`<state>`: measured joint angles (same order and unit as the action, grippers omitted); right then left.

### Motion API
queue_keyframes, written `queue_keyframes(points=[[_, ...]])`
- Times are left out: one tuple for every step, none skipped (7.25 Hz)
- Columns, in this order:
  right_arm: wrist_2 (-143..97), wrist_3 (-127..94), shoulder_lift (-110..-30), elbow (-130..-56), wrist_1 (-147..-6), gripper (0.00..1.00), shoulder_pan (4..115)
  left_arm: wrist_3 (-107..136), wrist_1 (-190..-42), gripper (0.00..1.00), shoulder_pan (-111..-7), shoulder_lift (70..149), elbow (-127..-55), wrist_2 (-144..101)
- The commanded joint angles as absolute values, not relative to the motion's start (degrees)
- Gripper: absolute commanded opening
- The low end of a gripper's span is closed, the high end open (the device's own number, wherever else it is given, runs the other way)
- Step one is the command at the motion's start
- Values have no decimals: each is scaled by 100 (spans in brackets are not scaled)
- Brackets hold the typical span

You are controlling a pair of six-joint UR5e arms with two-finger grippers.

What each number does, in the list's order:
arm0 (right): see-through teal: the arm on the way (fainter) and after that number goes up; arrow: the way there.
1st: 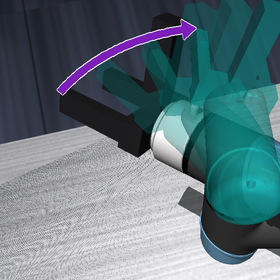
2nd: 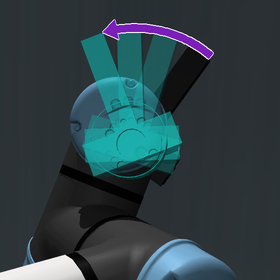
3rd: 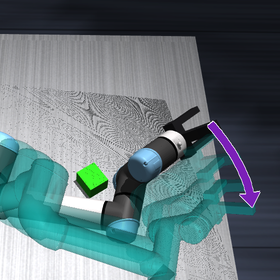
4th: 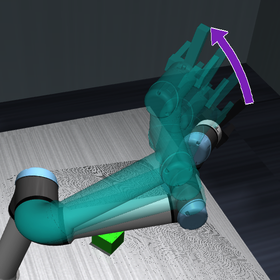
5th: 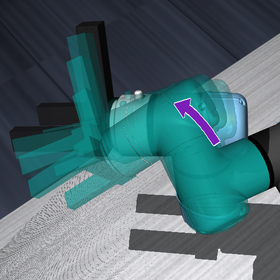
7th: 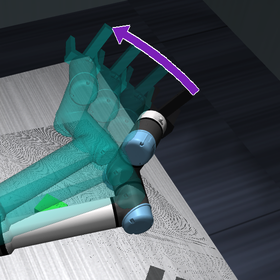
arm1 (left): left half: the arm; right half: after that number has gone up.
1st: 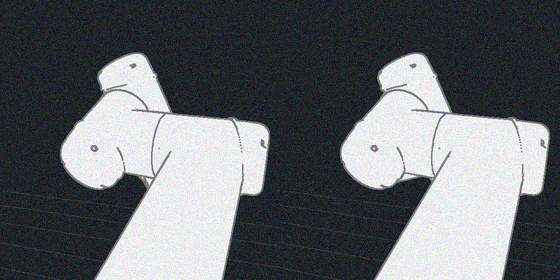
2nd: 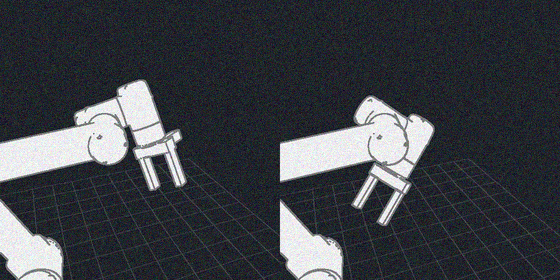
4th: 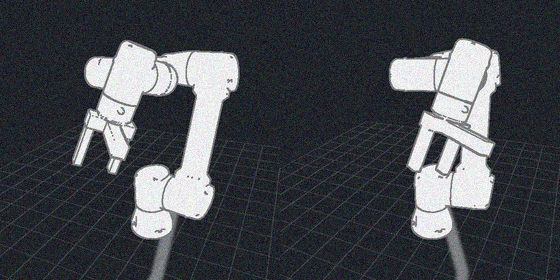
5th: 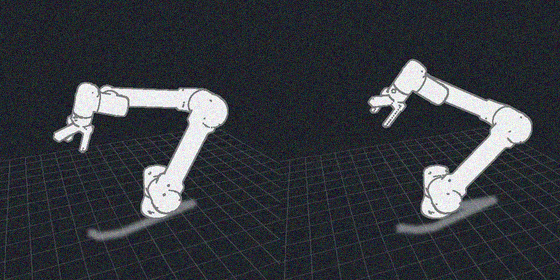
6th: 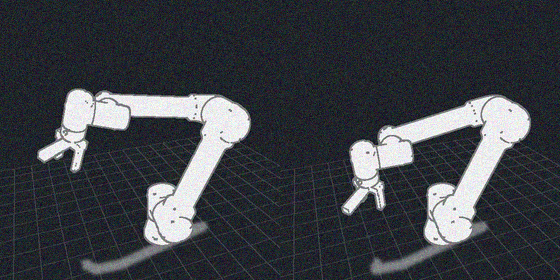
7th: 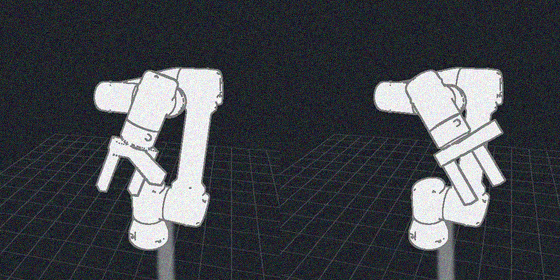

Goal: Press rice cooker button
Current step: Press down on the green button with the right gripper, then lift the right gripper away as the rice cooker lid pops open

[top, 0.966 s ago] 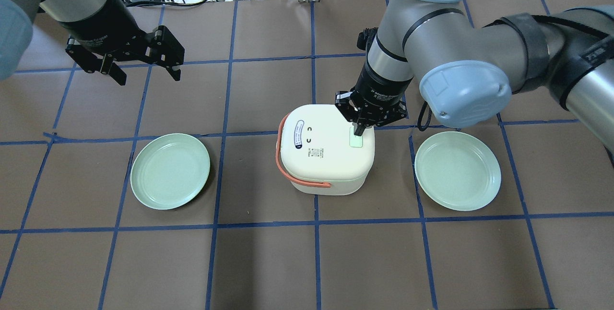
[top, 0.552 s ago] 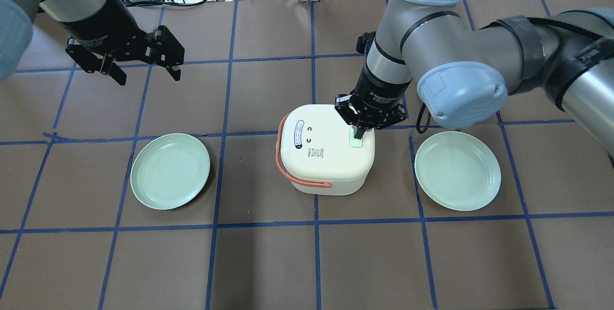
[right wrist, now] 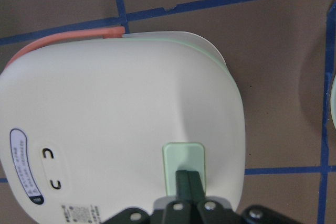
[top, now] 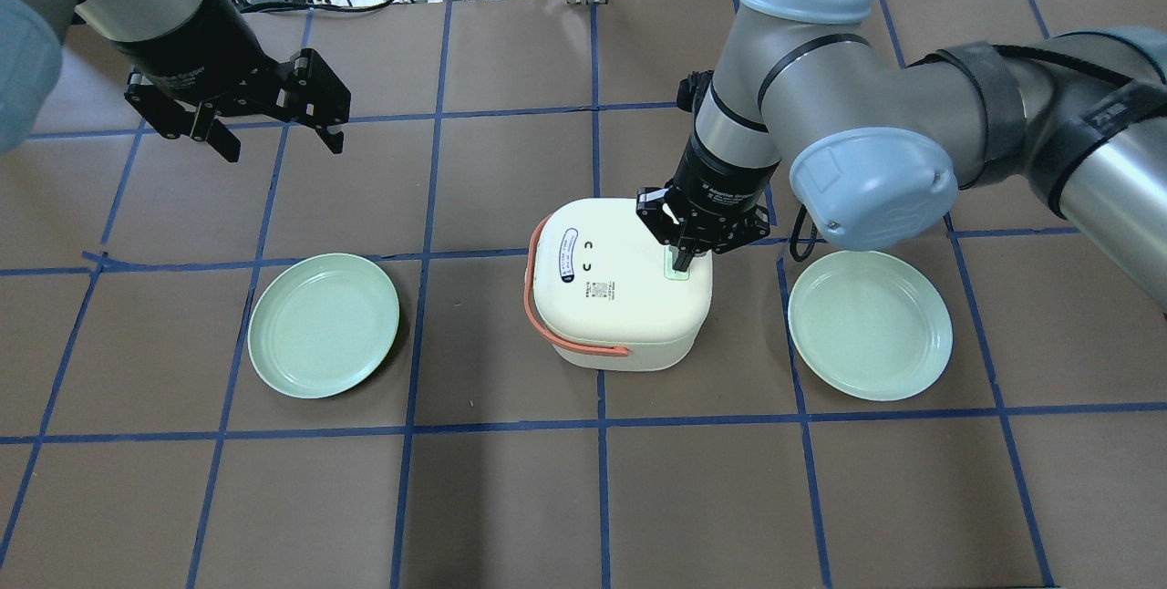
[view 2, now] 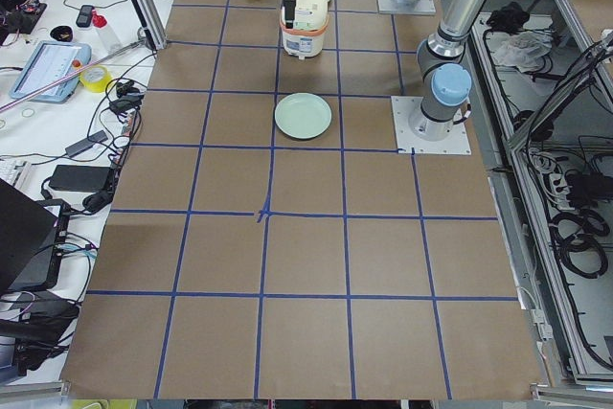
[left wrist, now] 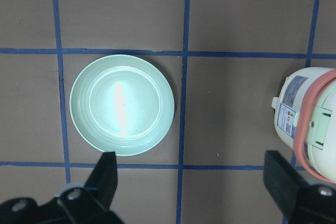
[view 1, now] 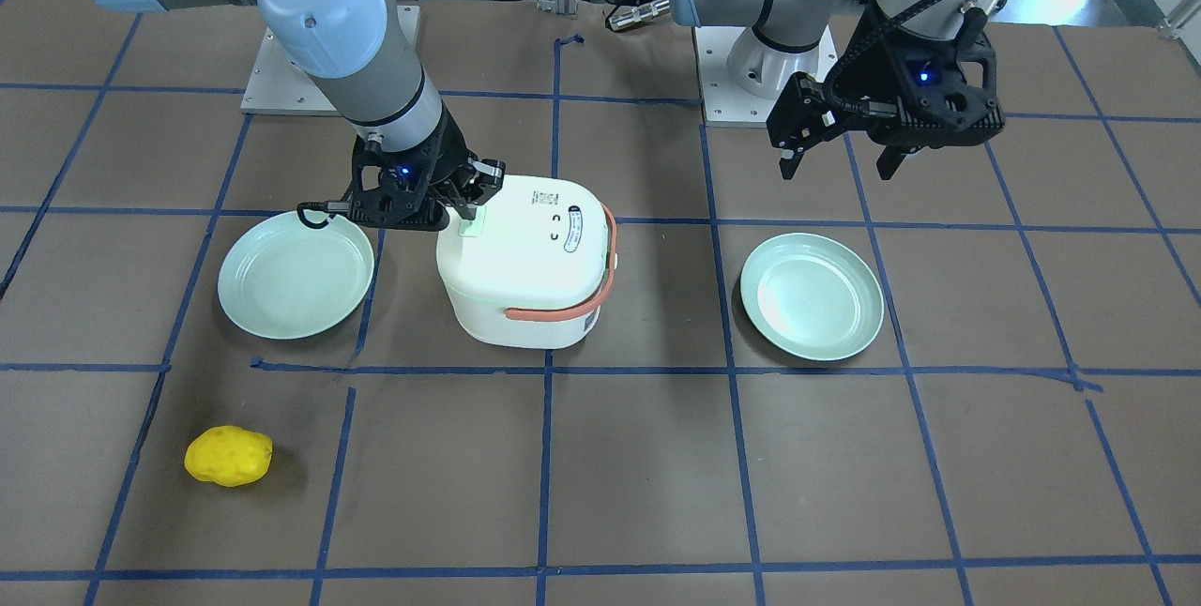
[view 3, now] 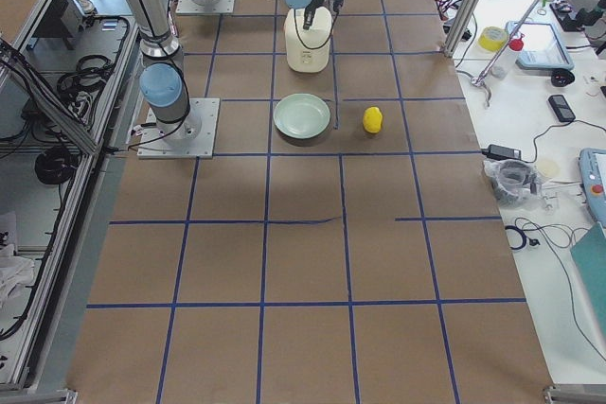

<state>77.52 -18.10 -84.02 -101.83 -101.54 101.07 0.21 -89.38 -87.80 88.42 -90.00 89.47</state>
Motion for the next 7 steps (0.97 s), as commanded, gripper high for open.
queue_keyframes(points=[[7752, -1819, -8350, -10187, -10151, 0, 10107, 18, -8938, 100, -8780, 8842, -9000, 8947], [7752, -1819, -8358, -10187, -10151, 0, 10107, 18, -8938, 100, -8780, 8842, -9000, 8947], [7761, -1828, -8358, -10134, -10151, 0, 10107, 18, -8938, 100, -8780, 8842, -9000, 8947], [7796, -1993, -8393, -10021, -10090, 0, 10099, 18, -8938, 100, -8780, 8842, -9000, 8947], [7796, -2613, -8428, -9811, -10064, 16, 10099, 18, -8938, 100, -8780, 8842, -9000, 8947], [7961, -2802, -8437, -9565, -9959, 91, 10099, 26, -8938, 100, -8780, 8842, -9000, 8947], [8180, -2865, -8516, -9310, -9636, 100, 10099, 18, -8938, 100, -8780, 8842, -9000, 8947]])
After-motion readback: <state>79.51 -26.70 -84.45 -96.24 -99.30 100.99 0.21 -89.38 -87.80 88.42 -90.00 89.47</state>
